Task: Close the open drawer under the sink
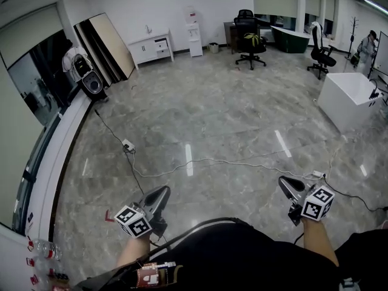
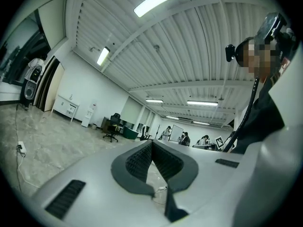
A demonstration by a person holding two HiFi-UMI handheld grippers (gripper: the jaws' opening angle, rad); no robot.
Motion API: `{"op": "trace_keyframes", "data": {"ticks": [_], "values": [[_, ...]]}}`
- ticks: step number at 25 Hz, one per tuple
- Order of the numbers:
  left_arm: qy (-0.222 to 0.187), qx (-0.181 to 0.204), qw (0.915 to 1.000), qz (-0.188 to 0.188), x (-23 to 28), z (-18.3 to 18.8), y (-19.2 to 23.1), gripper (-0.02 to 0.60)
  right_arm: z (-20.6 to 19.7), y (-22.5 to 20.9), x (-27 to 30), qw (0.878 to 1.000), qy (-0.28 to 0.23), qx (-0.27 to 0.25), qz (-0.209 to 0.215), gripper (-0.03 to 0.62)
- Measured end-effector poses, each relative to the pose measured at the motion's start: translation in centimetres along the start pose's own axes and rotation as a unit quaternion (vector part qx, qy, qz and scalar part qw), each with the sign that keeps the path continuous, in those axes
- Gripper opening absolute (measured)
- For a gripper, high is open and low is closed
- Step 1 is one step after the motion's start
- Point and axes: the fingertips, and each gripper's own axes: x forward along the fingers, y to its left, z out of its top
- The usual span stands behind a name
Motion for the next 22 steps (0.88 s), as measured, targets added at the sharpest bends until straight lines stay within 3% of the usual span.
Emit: {"op": "trace_keyframes", "data": {"ticks": [5,11,15,22], "values": [[0.001,-0.008,0.9999,0.015,0.4,0.4,2.4,0.0,-0.8,-0.7,2.2,1.0,0.011,0.004,0.003,0.002],[-0.006,-0.017,0.9998,-0.007,1.5,0.8,7.7,0.0,0.1,-0.8,7.0,1.0,0.013,-0.012,-0.011,0.002],[-0.017,-0.013,0.9996,-0.017,1.4,2.8,13.5,0.0,2.1,-0.5,13.2,0.999,0.007,-0.028,-0.019,0.002],[-0.027,0.005,0.9996,-0.001,-0.9,9.5,24.1,0.0,5.6,3.1,26.5,0.998,0.004,-0.069,0.015,0.002]]}}
